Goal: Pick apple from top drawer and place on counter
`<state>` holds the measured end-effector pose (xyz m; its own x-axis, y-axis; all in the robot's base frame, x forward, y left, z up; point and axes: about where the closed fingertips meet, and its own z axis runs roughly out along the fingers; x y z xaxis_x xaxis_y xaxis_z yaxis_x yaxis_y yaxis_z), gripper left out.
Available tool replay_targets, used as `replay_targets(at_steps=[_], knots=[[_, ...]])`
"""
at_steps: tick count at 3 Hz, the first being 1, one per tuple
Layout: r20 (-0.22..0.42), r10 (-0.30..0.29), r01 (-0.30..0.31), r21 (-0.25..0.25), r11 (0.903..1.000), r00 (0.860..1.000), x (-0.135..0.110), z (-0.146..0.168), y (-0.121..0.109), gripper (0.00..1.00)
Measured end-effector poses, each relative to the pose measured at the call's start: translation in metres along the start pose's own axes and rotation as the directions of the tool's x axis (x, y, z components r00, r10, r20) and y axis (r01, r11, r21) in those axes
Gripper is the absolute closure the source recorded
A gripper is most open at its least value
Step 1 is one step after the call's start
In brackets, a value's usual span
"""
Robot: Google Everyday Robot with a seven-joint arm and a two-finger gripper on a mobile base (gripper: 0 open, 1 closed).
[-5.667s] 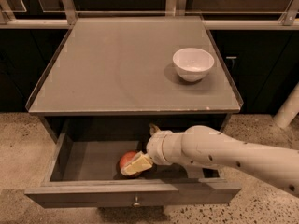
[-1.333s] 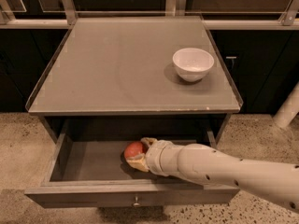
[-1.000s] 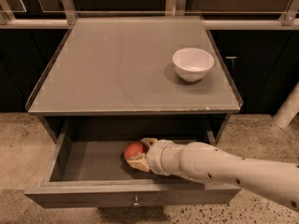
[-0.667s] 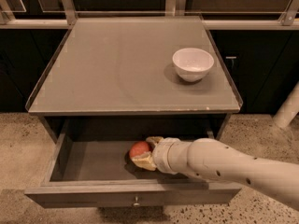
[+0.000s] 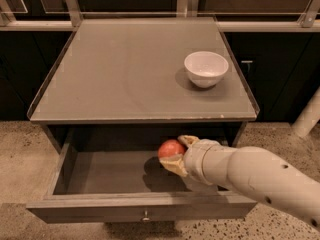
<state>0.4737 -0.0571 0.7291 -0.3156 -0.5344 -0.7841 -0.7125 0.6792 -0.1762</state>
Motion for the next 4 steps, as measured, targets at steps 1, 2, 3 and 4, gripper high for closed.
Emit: replay_targets(at_steps=[1, 2, 3, 4], knots=[[0.016, -0.046, 0.044, 0.091, 0.9949, 0.999, -0.024, -0.037, -0.016, 1.0], [0.033, -0.103, 0.097, 0.168, 0.9811, 0.994, -0.053, -0.068, -0.027, 1.0], [0.042, -0.142, 0.129, 0.222, 0.9665, 0.989, -0.075, -0.09, -0.033, 1.0], [0.053, -0.177, 0.158, 0.251, 0.955, 0.983, -0.092, -0.102, -0.037, 1.0]])
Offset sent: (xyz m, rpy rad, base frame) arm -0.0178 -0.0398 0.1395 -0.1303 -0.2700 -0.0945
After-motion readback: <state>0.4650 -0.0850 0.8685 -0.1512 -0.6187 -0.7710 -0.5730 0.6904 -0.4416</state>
